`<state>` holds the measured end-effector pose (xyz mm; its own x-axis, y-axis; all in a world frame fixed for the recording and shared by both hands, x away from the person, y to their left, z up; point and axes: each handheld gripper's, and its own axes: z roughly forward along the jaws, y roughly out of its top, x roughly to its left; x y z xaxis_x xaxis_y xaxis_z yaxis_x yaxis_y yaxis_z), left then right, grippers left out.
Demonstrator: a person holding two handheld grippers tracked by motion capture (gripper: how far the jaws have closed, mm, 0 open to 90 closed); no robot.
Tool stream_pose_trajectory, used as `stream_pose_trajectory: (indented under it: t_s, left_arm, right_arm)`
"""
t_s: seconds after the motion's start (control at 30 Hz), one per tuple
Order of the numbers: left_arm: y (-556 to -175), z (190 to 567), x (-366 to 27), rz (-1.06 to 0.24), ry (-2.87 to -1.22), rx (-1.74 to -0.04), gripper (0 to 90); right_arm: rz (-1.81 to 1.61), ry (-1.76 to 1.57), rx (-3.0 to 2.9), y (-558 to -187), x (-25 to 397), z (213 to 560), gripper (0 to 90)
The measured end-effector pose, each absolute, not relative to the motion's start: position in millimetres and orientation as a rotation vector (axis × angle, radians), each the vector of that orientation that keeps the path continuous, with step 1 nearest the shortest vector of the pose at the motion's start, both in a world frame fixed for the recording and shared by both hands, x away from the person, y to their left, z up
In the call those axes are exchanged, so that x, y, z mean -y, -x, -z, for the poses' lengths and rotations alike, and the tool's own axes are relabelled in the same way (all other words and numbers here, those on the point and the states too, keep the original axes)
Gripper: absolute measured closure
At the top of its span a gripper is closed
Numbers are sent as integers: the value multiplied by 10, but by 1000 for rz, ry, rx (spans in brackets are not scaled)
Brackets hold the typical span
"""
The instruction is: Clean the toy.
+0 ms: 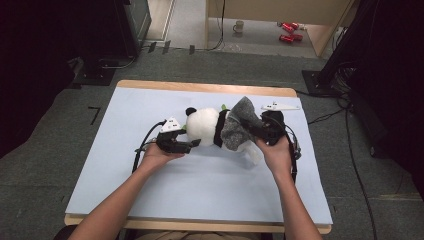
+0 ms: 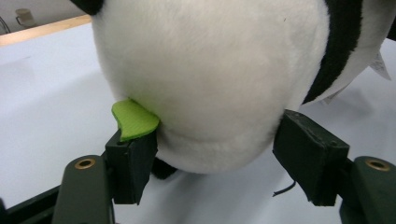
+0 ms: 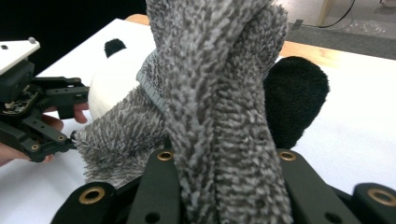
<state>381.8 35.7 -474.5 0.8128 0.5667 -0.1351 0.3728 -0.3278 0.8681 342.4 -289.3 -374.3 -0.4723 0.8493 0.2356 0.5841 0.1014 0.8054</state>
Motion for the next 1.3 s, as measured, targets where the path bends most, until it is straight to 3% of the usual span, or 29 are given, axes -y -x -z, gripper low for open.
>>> stream_pose_trajectory:
  t_s: [0.23,0.37,0.67,1.0,1.17,1.3]
  left_arm:
    - [-3906,4836,-334,-245,-1931,-687,270]
    - [-3932,4888,-320,-254,-1918,-682,301]
    - [-3860,4807,-284,-317,-1947,-713,588]
    - [-3781,4627,-361,-155,-1957,-804,682]
    - [-3684,4504,-424,-55,-1977,-841,684]
    - [-3559,4426,-459,-45,-2002,-858,676]
  right_arm:
    - [-1360,-1434,-2086,-3504,2922,3768,743]
    - [-1373,-1441,-2068,-3535,2934,3778,735]
    - [-1452,-1477,-2052,-3533,2960,3765,762]
    - [-1511,-1447,-2048,-3387,2999,3543,772]
    - [-1556,-1379,-2074,-3260,2917,3340,773]
    - [-1602,-1294,-2129,-3166,2747,3199,772]
